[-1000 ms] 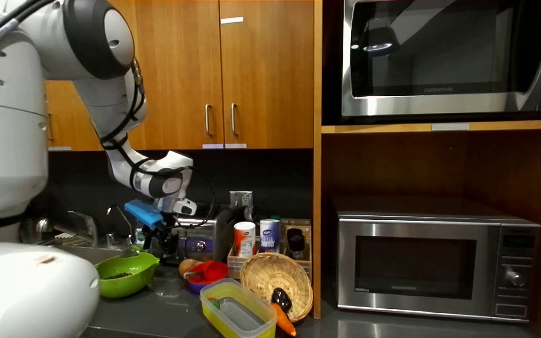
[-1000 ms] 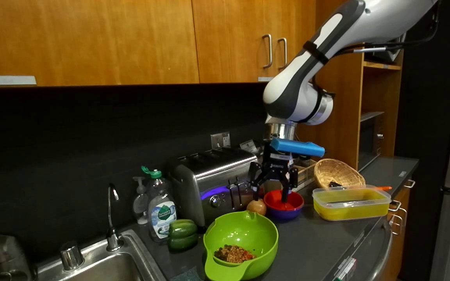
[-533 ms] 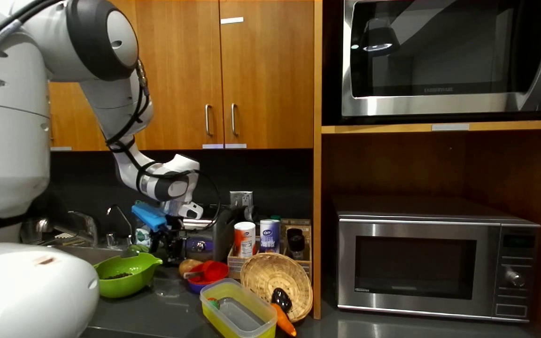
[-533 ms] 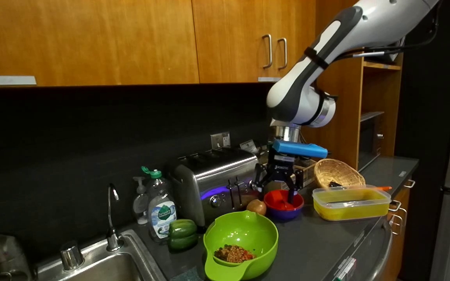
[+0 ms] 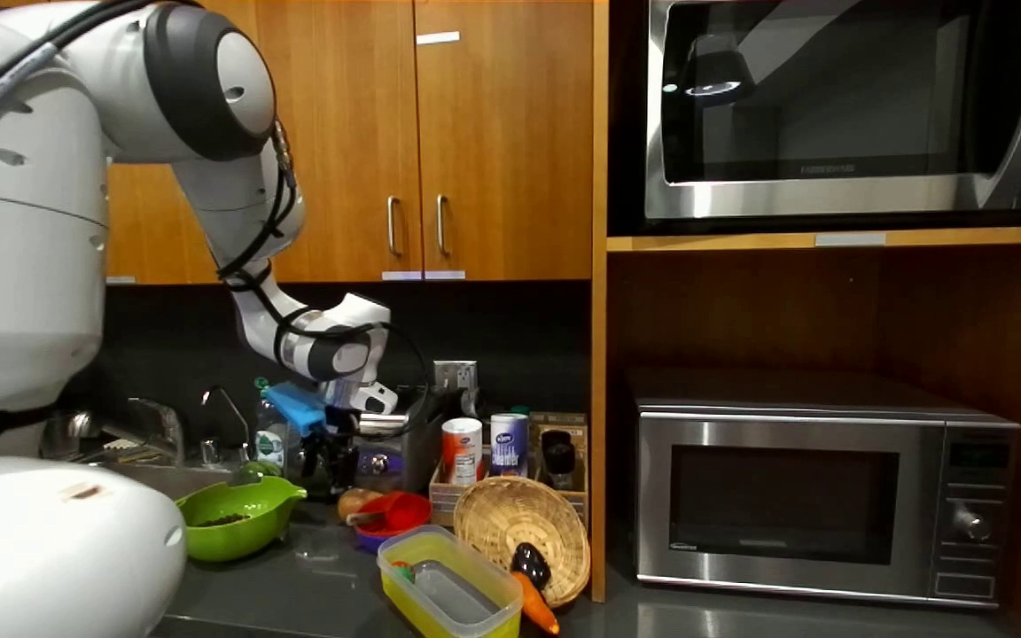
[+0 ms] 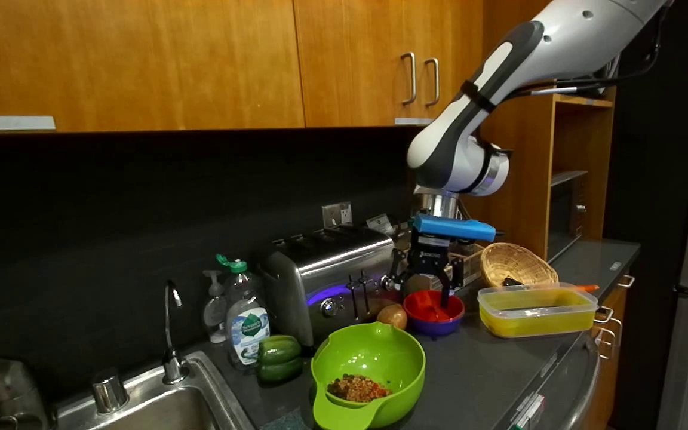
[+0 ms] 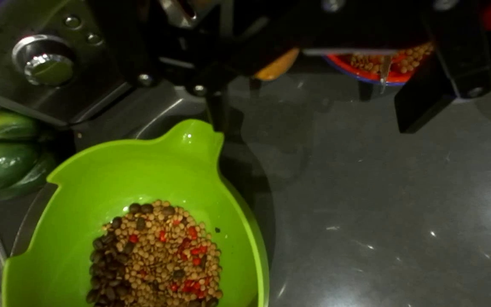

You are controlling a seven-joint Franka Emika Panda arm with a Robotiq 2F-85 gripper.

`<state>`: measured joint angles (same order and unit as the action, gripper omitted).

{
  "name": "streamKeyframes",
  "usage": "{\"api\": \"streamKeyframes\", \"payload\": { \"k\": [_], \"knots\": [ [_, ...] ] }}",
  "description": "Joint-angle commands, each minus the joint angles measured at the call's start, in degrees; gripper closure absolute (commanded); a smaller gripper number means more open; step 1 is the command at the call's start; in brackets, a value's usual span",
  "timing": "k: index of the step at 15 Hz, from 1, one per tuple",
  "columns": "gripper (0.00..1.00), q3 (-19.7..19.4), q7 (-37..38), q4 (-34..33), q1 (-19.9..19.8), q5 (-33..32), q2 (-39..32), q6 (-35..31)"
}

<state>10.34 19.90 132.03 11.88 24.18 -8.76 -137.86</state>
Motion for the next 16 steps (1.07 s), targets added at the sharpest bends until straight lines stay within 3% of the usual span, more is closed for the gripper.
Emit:
{"api": "streamKeyframes", "payload": {
  "k": [1, 16],
  "knots": [
    [0.00, -0.64, 3.97, -2.29, -0.05, -2.53, -1.68, 1.24],
    [0.00, -2.90, 8.15, -2.53, -0.75, -3.52, -3.50, 2.65]
  ]
}}
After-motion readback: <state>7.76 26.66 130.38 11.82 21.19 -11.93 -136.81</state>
